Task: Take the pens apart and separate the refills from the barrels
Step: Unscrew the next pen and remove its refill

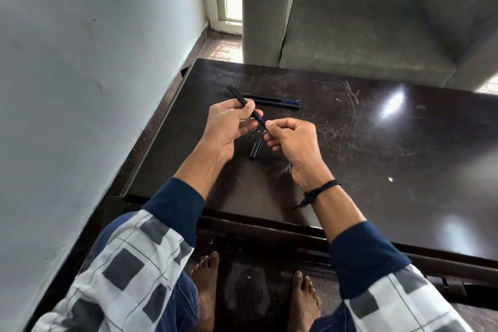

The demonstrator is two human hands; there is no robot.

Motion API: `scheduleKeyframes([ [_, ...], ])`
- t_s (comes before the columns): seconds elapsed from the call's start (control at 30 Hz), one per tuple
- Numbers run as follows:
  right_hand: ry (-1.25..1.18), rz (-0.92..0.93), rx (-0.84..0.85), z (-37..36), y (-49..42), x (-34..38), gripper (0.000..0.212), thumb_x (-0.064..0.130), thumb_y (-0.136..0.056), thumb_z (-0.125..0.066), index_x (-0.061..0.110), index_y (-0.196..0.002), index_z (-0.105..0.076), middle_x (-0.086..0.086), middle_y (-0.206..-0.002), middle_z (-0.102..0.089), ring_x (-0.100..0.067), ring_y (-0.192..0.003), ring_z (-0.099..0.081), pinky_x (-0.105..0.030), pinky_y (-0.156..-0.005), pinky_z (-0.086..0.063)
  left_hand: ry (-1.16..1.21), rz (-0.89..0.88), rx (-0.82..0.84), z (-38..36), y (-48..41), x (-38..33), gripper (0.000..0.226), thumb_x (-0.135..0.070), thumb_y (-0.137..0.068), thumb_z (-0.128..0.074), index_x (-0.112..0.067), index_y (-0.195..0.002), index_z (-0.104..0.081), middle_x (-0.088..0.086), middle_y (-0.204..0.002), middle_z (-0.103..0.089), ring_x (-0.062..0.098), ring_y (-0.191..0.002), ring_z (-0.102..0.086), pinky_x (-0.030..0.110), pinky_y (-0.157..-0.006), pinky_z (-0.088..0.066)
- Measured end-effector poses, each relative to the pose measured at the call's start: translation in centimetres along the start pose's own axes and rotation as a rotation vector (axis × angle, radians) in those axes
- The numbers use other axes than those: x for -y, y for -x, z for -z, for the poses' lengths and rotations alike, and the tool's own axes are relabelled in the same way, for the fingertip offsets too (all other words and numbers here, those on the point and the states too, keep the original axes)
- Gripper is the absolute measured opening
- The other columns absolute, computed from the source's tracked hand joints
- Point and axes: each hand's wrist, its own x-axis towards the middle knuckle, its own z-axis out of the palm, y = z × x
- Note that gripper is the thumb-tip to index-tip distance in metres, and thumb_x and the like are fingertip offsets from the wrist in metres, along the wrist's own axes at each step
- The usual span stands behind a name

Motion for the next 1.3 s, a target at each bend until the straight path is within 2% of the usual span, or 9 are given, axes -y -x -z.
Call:
scheduleKeyframes([
  [0.13,-0.004,0.01,-0.008,0.05,0.07,-0.03,0.014,0.018,-0.091,-0.076,0.005,-0.094,-0.073,-0.003,-0.072,-0.069,-0.006,-0.056,-0.059,-0.017,-0.053,-0.05,-0.007,-0.003,-0.002,0.12,-0.03,0.01,0.015,-0.01,-0.095,-0.067,0.0,-0.107,-0.071,0.013,-0.09,-0.077,0.02,-0.084,-0.076,0.027,-0.072,-0.061],
  [0.27,-0.015,-0.023,-0.004,-0.08,0.0,0.1,0.019,0.028,-0.097,-0.07,0.011,-0.09,-0.072,-0.002,-0.069,-0.071,-0.008,-0.055,-0.061,-0.018,-0.052,-0.049,-0.008,-0.007,-0.006,0.14,-0.05,-0.04,0.013,-0.01,-0.096,-0.067,-0.002,-0.105,-0.072,0.012,-0.088,-0.077,0.019,-0.083,-0.076,0.027,-0.073,-0.062],
  [0.4,-0.015,-0.004,-0.006,0.07,-0.11,0.05,0.014,0.015,-0.096,-0.069,0.01,-0.084,-0.072,-0.003,-0.067,-0.07,-0.007,-0.055,-0.061,-0.018,-0.054,-0.05,-0.005,0.001,-0.009,0.04,-0.03,-0.02,0.013,-0.01,-0.095,-0.068,-0.002,-0.104,-0.071,0.013,-0.088,-0.077,0.019,-0.083,-0.075,0.027,-0.073,-0.062],
  [0.5,-0.006,0.035,-0.01,0.13,-0.13,-0.02,0.004,0.011,-0.09,-0.076,0.008,-0.088,-0.073,-0.001,-0.072,-0.07,-0.004,-0.056,-0.06,-0.018,-0.055,-0.05,-0.009,-0.002,-0.013,0.08,0.0,-0.03,0.016,-0.01,-0.095,-0.067,0.0,-0.108,-0.071,0.013,-0.09,-0.077,0.021,-0.085,-0.076,0.029,-0.076,-0.062],
  [0.7,-0.011,-0.021,0.001,-0.03,-0.11,-0.01,0.02,0.03,-0.095,-0.072,0.01,-0.095,-0.072,-0.002,-0.072,-0.069,-0.009,-0.058,-0.062,-0.019,-0.053,-0.052,-0.016,-0.007,-0.008,0.03,0.23,-0.12,0.014,-0.009,-0.096,-0.066,-0.002,-0.106,-0.071,0.011,-0.088,-0.078,0.02,-0.086,-0.076,0.029,-0.077,-0.063],
  [0.83,-0.004,-0.012,0.012,0.07,-0.18,-0.05,0.015,0.019,-0.097,-0.069,0.012,-0.084,-0.07,-0.004,-0.067,-0.068,-0.009,-0.054,-0.06,-0.019,-0.052,-0.05,-0.014,-0.003,-0.001,0.05,0.19,-0.09,0.007,-0.01,-0.096,-0.067,-0.006,-0.099,-0.071,0.014,-0.091,-0.077,0.021,-0.086,-0.076,0.028,-0.075,-0.062],
  [0.97,0.013,0.026,0.011,0.22,-0.14,0.05,0.006,0.012,-0.091,-0.076,0.009,-0.089,-0.071,-0.001,-0.071,-0.069,-0.006,-0.054,-0.058,-0.018,-0.052,-0.049,-0.015,-0.001,-0.001,0.03,0.18,-0.07,0.006,-0.009,-0.096,-0.066,-0.006,-0.098,-0.071,0.015,-0.09,-0.077,0.021,-0.083,-0.075,0.026,-0.072,-0.062],
  [1.13,0.026,0.019,0.025,-0.11,0.02,0.01,0.014,0.024,-0.089,-0.079,0.013,-0.093,-0.07,0.0,-0.079,-0.07,-0.008,-0.059,-0.061,-0.018,-0.053,-0.051,-0.021,-0.004,0.001,0.11,0.12,-0.06,0.012,-0.009,-0.096,-0.066,-0.002,-0.104,-0.071,0.016,-0.092,-0.077,0.021,-0.083,-0.075,0.027,-0.073,-0.062],
  [1.3,0.018,-0.026,0.026,-0.1,-0.16,0.03,0.022,0.035,-0.096,-0.07,0.013,-0.095,-0.072,-0.002,-0.073,-0.071,-0.009,-0.058,-0.062,-0.02,-0.055,-0.051,-0.008,-0.008,-0.003,0.1,0.18,-0.18,0.013,-0.008,-0.096,-0.066,-0.001,-0.105,-0.07,0.014,-0.09,-0.076,0.02,-0.083,-0.076,0.028,-0.074,-0.062],
])
